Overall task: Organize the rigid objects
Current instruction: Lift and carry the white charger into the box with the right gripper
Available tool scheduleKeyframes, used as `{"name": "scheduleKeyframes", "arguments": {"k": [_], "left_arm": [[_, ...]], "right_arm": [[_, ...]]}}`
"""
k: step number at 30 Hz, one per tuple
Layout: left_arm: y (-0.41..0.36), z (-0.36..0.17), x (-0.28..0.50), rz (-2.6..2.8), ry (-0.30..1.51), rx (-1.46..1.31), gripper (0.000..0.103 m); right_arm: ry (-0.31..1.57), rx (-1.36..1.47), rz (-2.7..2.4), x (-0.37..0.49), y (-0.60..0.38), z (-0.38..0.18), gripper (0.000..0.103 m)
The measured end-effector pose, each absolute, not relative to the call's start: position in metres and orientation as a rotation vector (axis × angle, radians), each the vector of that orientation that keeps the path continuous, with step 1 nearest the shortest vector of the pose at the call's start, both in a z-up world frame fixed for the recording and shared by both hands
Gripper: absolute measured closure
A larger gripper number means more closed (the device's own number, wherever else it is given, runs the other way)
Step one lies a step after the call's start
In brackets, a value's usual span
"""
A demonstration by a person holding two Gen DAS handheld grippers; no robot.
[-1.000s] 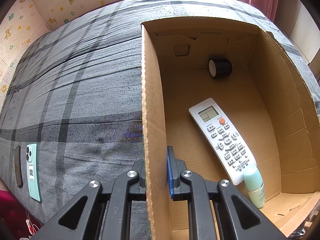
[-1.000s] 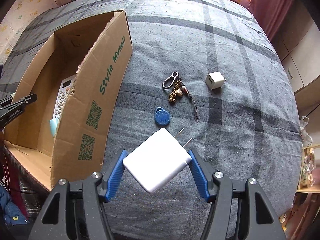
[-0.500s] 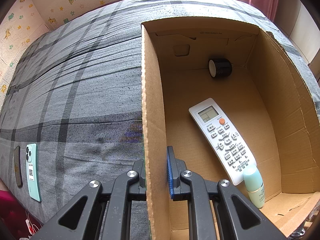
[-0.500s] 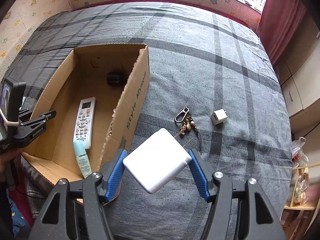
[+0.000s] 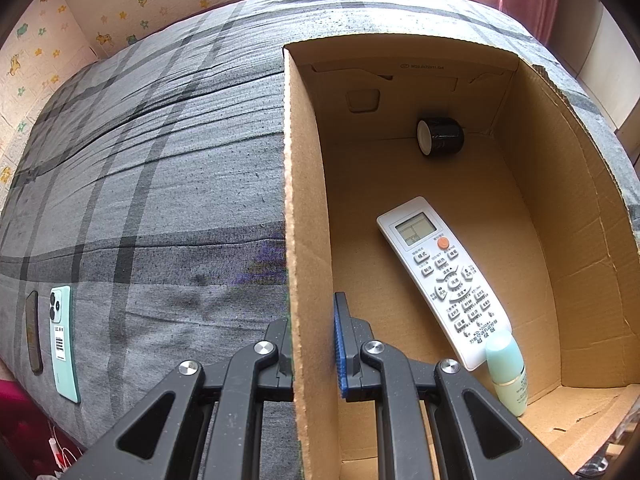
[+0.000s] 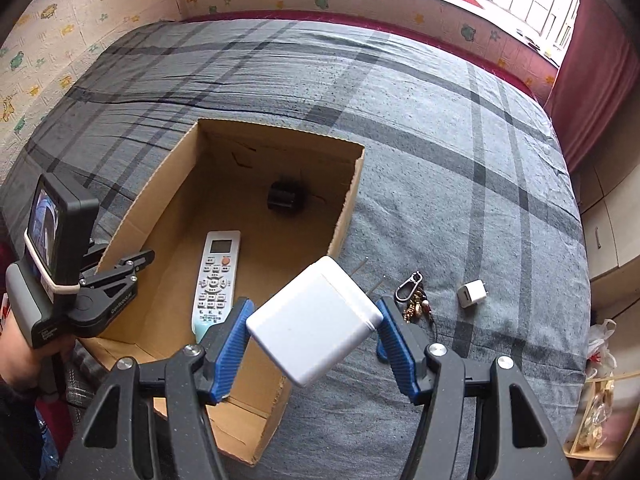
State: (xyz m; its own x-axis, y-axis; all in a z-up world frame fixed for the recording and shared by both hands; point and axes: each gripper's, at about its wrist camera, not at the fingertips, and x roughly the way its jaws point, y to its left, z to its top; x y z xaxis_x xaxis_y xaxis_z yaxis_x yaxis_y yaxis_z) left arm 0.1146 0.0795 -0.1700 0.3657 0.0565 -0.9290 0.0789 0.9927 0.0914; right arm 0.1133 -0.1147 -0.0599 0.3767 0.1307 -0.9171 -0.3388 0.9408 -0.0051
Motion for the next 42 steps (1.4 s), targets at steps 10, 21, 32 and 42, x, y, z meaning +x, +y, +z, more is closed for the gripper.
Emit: {"name": "scheduleKeyframes", "arguments": {"k": [10, 21, 32, 42], "left_arm": [[0.081, -0.170, 0.115, -0.016, 1.199, 0.125, 0.089], [0.081, -0.169, 0.114, -0.017, 1.197, 0.121, 0.089], [0.081, -0.169, 0.114, -0.020, 1.195, 0.118, 0.089], [0.082, -0.170, 0.115, -0.019, 1.194, 0.124, 0.089]], "right_arm": [[1.161, -0.233, 0.367, 0.128, -0.081, -0.071, 0.036], [1.220, -0.263, 0.404, 0.145, -0.051, -0.103, 0.036], [1.317, -0.326, 0.385, 0.159, -0.028, -0.154, 0.036], [1.296, -0.382, 0.351, 0.162, -0.021, -0.158, 0.036]]}}
